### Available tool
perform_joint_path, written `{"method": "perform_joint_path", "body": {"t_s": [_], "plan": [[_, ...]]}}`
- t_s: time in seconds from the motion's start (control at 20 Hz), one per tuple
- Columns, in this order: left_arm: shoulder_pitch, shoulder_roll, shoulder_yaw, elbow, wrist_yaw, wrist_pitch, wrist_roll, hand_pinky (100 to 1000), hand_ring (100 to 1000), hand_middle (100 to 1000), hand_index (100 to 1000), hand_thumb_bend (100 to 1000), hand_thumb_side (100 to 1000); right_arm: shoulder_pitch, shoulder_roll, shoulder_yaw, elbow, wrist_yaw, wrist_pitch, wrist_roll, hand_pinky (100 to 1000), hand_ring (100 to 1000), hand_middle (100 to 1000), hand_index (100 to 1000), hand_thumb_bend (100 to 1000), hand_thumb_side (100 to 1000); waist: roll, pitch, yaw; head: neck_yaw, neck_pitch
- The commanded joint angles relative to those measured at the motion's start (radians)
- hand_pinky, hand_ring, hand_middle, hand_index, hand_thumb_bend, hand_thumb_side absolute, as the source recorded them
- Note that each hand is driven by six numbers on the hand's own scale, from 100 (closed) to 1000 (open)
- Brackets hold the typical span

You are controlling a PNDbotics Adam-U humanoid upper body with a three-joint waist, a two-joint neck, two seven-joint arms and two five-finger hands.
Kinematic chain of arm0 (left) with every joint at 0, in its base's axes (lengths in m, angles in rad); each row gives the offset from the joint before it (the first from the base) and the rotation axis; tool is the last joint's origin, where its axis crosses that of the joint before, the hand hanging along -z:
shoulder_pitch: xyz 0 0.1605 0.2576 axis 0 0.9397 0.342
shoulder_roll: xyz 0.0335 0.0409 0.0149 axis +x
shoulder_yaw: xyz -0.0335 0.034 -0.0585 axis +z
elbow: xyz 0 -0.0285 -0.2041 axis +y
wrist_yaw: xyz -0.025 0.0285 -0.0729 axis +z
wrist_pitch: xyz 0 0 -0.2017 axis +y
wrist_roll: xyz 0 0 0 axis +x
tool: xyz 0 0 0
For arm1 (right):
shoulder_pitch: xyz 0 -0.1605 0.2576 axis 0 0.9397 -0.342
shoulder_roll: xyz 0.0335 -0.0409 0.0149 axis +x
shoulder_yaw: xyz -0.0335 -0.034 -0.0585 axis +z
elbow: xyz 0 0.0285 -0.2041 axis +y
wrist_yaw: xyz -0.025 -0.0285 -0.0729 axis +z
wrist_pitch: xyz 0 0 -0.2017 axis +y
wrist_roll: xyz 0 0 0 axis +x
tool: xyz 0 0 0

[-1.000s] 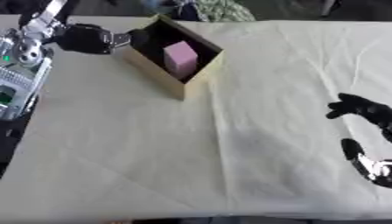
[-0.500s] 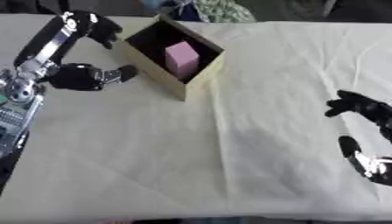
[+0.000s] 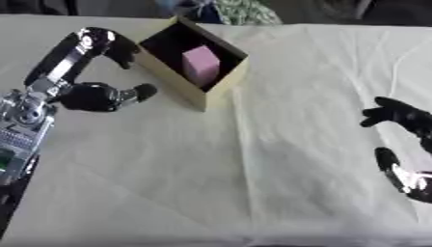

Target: Pick up objects on the table and place them in the box.

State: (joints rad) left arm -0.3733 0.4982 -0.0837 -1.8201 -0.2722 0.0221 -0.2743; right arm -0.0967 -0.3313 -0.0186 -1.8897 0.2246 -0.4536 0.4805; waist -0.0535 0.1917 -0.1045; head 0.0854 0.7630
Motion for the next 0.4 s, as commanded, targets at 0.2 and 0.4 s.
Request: {"method": "perform_joint_path", "body": {"t_s": [0.2, 0.4], "plan": [[-0.004, 0.004, -0.002, -0.019, 0.000, -0.005, -0.015, 691, 542, 526, 684, 617, 412, -0.008, -0.019, -0.005, -0.018, -0.025, -0.008, 0.011, 888, 870, 699, 1000, 100, 363, 0.003, -0.012, 0.000, 0.001, -0.004], [-0.002, 0.001, -0.002, -0.019, -0.001, -0.006, -0.019, 690, 541, 525, 683, 614, 413, -0.007, -0.018, -0.006, -0.017, -0.042, -0.010, 0.020, 889, 870, 699, 1000, 100, 347, 0.003, -0.012, 0.001, -0.002, -0.002]]}}
